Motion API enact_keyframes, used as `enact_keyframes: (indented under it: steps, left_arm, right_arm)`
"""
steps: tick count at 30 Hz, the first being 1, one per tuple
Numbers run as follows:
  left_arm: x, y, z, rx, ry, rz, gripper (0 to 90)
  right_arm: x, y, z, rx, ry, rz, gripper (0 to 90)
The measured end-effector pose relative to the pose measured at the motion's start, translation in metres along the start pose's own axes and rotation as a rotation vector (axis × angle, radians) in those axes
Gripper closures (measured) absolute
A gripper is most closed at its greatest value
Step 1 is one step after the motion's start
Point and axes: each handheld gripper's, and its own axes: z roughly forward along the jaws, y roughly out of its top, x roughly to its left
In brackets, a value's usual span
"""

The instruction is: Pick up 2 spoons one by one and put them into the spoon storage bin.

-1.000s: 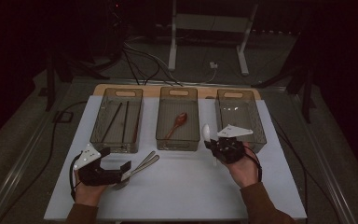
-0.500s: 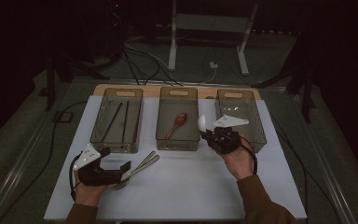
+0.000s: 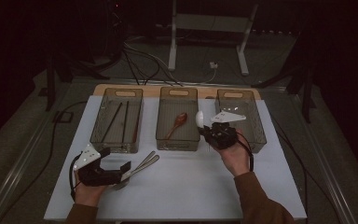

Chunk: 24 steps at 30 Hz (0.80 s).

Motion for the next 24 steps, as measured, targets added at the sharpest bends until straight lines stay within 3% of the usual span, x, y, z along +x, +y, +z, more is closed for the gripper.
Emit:
enact_keyframes:
  steps: [24]
  left_arm:
    - [0.001,-0.001,0.000,0.003,-0.004,-0.002,0.6]
  right_arm:
    - [-0.006,0.018,0.022,-0.032,-0.018,0.051,84.3]
